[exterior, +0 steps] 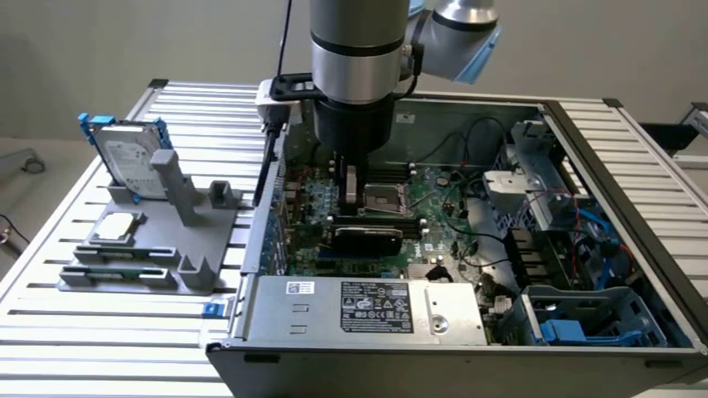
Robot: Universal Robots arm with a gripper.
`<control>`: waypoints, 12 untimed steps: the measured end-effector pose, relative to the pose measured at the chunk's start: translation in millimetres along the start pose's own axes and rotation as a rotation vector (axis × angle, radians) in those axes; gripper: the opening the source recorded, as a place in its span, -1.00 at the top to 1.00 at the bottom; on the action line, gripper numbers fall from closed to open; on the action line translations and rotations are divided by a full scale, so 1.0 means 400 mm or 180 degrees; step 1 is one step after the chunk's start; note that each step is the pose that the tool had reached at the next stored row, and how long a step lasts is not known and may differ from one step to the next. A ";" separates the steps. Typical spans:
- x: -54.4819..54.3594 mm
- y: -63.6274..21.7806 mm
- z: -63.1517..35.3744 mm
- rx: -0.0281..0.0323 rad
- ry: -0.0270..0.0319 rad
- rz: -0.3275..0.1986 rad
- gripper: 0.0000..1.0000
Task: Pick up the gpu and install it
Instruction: 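Press down on the gpu until it lock into place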
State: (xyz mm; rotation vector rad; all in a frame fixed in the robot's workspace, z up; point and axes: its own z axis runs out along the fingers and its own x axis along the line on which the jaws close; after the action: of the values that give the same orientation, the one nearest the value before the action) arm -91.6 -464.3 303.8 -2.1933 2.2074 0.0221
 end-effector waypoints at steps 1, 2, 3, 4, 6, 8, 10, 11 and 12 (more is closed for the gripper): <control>0.000 0.000 0.000 0.0000 0.0000 0.0000 0.79; 0.000 0.000 0.000 0.0000 0.0000 0.0000 0.79; 0.000 0.000 0.000 0.0000 0.0000 0.0000 0.79; 0.000 0.000 0.000 0.0000 0.0000 0.0000 0.79; 0.000 0.000 0.000 0.0000 0.0000 0.0000 0.79; 0.000 0.000 0.000 0.0000 0.0000 0.0000 0.79; 0.000 0.000 0.007 0.0003 0.0000 0.0000 0.79; -0.001 0.000 0.012 0.0005 -0.0001 0.0000 0.79; -0.002 0.000 0.016 0.0006 0.0000 0.0000 0.79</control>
State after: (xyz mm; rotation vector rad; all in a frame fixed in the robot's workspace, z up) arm -91.5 -463.5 297.4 -2.1925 2.2063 0.0203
